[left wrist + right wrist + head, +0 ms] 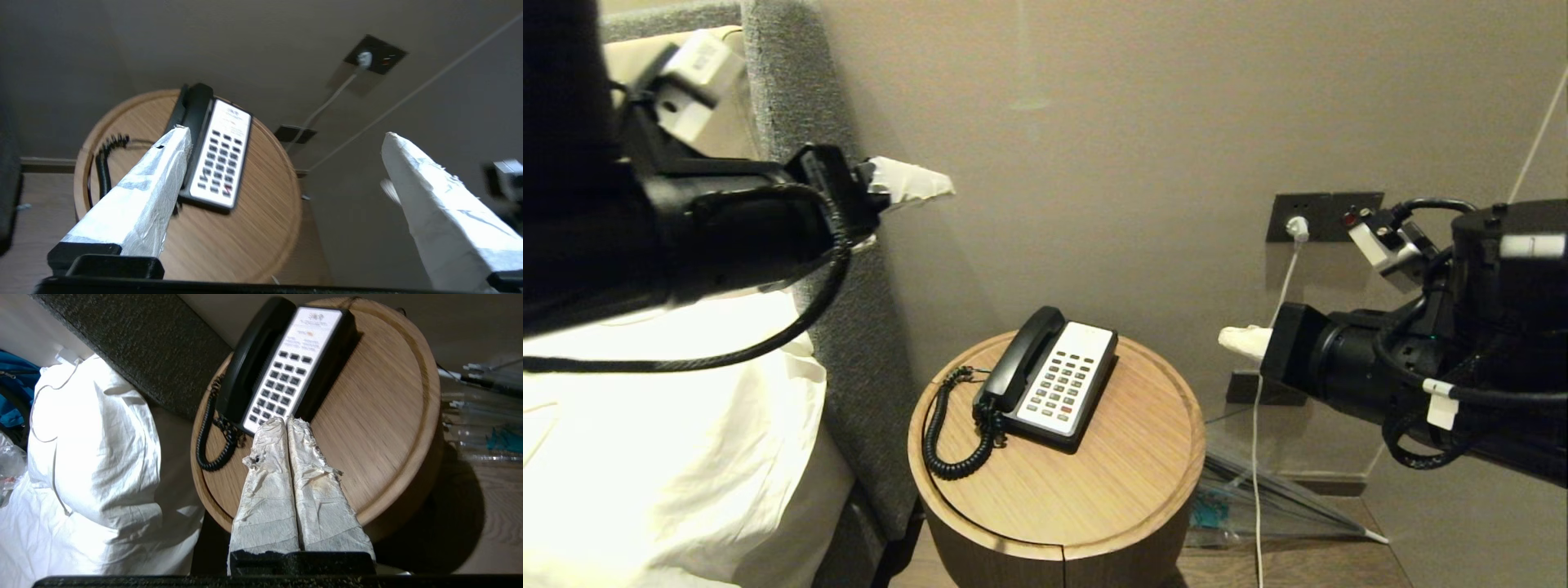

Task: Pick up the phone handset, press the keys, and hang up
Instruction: End the call using the dial pad

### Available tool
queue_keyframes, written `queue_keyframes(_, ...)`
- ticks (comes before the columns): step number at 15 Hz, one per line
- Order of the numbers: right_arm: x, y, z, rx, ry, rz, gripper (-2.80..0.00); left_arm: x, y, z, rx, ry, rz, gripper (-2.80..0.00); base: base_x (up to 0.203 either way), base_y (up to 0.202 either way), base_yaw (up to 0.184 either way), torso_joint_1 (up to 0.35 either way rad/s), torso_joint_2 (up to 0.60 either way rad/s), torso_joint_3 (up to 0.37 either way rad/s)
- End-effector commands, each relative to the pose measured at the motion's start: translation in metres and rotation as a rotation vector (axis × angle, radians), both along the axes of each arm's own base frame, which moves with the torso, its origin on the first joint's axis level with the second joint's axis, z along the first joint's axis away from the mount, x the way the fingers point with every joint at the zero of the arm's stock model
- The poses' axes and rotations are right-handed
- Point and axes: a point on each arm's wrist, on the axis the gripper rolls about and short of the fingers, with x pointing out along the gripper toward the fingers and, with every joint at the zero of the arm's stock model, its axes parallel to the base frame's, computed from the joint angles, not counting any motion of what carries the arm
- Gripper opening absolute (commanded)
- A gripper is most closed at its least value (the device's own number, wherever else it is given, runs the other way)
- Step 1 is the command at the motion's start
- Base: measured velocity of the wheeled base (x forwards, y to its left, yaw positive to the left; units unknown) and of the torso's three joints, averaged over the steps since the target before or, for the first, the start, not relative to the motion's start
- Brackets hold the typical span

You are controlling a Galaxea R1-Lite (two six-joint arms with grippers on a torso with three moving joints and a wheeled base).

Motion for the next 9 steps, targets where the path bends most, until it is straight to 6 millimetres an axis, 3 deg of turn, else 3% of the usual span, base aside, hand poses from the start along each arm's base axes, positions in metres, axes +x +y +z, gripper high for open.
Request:
queue_keyframes(1, 0.02, 0.017, 0.004, -0.013, 0.014, 0.002, -2.8, -0.063, 0.038, 0.002, -0.078, -0.071, 0.001, -0.46, 0.0, 0.0, 0.0, 0.0, 0.0, 0.0)
queue_keyframes(2, 0.027, 0.022, 0.007, -0.021, 0.021, 0.005, -2.8, -0.076, 0.046, -0.005, -0.086, -0.069, 0.0, -2.8, 0.0, 0.0, 0.0, 0.0, 0.0, 0.0)
queue_keyframes(5, 0.039, 0.051, 0.014, -0.055, 0.056, 0.053, -2.8, -0.107, 0.063, -0.027, -0.109, -0.074, -0.029, -2.8, 0.0, 0.0, 0.0, 0.0, 0.0, 0.0)
queue_keyframes(9, 0.051, 0.091, 0.006, -0.133, 0.095, 0.126, -2.8, -0.114, 0.067, -0.04, -0.182, -0.04, -0.069, -2.8, 0.0, 0.0, 0.0, 0.0, 0.0, 0.0)
